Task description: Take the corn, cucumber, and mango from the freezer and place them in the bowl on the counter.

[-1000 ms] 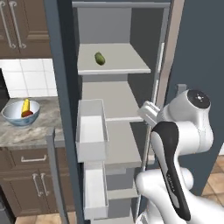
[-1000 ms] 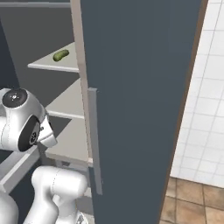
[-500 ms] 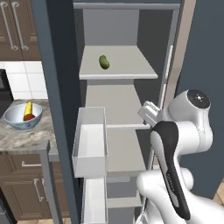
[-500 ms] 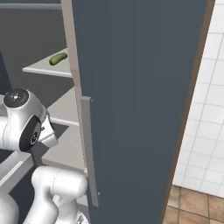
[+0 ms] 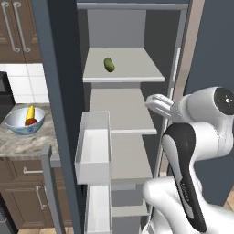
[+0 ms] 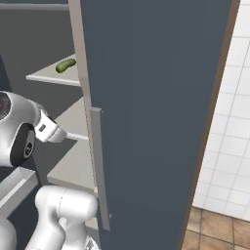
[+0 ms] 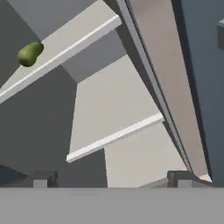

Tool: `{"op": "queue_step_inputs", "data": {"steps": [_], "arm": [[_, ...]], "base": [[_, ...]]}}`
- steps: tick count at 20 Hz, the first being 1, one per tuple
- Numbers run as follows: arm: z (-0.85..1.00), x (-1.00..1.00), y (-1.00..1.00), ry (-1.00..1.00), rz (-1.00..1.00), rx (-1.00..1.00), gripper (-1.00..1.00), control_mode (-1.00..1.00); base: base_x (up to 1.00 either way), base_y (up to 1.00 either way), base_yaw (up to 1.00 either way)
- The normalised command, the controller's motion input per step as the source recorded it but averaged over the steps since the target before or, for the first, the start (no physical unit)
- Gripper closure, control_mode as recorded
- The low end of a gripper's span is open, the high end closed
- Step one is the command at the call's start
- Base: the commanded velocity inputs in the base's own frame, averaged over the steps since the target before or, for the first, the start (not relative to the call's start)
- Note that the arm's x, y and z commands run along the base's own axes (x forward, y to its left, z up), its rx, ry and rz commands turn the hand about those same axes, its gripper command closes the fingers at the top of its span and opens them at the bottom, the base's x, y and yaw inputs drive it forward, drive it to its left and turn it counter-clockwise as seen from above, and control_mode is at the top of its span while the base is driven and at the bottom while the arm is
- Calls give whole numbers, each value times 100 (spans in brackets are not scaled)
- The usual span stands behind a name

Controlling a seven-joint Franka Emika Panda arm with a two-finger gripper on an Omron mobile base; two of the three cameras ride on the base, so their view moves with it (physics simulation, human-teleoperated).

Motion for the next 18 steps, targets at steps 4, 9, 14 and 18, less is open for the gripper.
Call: {"op": "queue_step_inputs", "data": {"steps": [4,9,14,18], "arm": [[100,3,8,-37,25,-46,-100,-100],[92,47,0,-27,25,-34,-100,-100],[80,76,1,-8,21,-11,-100,-100],[47,75,39,34,5,-14,-100,-100]], "base": [[0,0,0],[0,0,0],[0,0,0],[0,0,0]]}}
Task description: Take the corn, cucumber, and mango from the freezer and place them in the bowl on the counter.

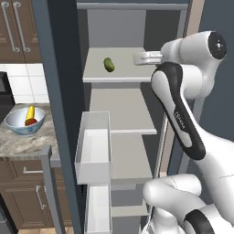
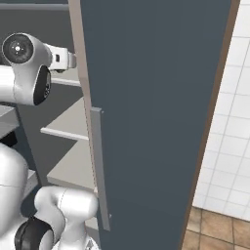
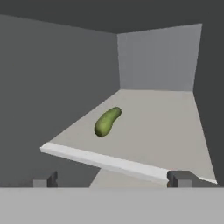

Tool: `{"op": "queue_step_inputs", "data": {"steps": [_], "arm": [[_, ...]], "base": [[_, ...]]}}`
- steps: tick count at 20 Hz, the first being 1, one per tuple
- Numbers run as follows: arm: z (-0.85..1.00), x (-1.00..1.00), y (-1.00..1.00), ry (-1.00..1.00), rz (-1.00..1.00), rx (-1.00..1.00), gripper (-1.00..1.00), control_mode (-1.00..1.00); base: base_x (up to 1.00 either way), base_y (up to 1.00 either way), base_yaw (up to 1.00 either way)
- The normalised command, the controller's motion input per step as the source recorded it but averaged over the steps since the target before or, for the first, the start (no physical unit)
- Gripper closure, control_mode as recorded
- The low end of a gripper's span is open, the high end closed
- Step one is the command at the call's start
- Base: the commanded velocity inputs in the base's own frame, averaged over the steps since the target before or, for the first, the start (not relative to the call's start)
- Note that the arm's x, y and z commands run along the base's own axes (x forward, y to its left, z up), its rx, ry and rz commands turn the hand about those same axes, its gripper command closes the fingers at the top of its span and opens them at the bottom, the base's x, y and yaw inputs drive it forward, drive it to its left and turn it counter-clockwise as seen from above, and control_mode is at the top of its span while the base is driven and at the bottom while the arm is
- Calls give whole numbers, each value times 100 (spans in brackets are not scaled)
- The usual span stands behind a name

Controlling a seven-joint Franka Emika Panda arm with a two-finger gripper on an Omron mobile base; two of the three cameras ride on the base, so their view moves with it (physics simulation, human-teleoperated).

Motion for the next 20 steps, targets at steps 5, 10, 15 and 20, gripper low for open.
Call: {"op": "queue_step_inputs", "data": {"steps": [5,10,15,20], "arm": [[-5,54,38,35,8,-9,-100,-100],[-14,40,30,17,8,0,-100,-100],[-49,29,23,0,4,-2,-100,-100],[-44,60,29,0,0,-6,-100,-100]], "base": [[0,0,0],[0,0,0],[0,0,0],[0,0,0]]}}
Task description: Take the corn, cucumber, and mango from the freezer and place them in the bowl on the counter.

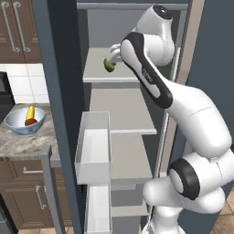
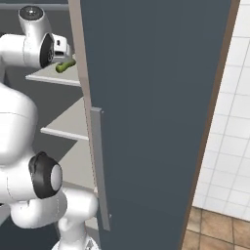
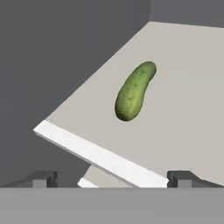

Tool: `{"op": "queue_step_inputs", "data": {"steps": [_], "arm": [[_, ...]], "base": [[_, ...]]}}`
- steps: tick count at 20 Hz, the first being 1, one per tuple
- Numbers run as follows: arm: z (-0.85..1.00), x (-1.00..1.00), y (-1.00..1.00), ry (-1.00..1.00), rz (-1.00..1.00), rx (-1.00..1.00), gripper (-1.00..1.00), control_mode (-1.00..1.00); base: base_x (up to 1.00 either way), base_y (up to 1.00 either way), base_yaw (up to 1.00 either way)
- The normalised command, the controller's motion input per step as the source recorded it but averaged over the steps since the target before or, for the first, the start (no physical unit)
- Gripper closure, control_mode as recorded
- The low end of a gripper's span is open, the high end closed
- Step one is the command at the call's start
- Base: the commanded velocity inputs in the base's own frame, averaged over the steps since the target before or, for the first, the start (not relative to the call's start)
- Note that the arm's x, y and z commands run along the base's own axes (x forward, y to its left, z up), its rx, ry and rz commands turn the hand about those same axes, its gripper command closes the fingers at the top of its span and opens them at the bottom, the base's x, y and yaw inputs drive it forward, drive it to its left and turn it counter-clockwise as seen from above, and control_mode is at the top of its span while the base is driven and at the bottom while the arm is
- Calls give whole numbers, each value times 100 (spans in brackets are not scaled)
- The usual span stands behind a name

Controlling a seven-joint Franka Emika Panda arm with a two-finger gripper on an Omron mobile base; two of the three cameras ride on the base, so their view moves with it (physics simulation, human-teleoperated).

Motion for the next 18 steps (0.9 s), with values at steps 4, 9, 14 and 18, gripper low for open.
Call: {"op": "queue_step_inputs", "data": {"steps": [4,9,14,18], "arm": [[-25,87,19,0,0,-4,-100,-100],[-31,95,6,0,-2,-5,-100,-100],[-16,78,9,0,-3,-2,-100,-100],[-5,52,29,0,-4,0,-100,-100]], "base": [[0,0,0],[0,0,0],[0,0,0],[0,0,0]]}}
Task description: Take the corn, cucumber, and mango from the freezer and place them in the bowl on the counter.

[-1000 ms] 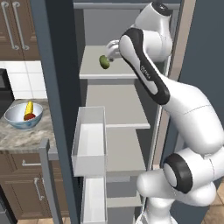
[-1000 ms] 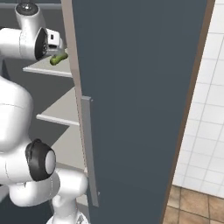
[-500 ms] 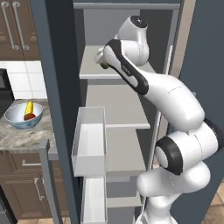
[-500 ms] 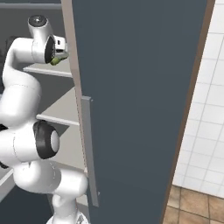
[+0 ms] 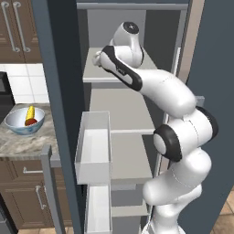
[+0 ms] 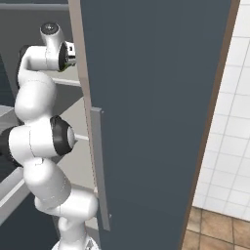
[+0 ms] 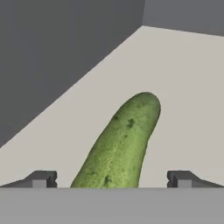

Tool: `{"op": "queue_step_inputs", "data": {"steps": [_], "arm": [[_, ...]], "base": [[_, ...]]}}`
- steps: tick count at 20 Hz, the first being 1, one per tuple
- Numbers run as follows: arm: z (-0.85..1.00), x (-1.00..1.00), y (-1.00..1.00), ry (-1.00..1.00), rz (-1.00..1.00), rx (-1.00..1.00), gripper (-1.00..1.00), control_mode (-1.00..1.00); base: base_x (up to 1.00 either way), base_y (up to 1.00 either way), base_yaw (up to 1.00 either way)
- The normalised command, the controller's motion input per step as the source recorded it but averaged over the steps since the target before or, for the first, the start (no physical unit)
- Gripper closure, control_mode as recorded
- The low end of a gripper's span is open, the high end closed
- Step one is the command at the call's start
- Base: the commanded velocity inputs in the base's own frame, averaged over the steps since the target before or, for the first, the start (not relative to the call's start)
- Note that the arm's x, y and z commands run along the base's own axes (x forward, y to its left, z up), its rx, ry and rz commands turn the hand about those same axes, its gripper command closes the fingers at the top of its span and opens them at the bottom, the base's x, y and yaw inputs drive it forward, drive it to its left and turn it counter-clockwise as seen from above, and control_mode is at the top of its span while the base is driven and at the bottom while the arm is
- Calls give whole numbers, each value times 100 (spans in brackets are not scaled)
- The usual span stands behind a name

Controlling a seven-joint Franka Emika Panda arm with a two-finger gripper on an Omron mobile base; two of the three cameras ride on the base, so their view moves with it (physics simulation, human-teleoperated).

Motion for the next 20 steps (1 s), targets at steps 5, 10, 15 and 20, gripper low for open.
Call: {"op": "queue_step_inputs", "data": {"steps": [5,10,15,20], "arm": [[-42,-11,25,0,-5,-3,100,-100],[-32,-21,-3,-1,-4,-2,100,-100],[-3,-31,0,-17,0,-1,100,-100],[36,-100,-3,-74,-1,0,100,-100]], "base": [[0,0,0],[0,0,0],[0,0,0],[0,0,0]]}}
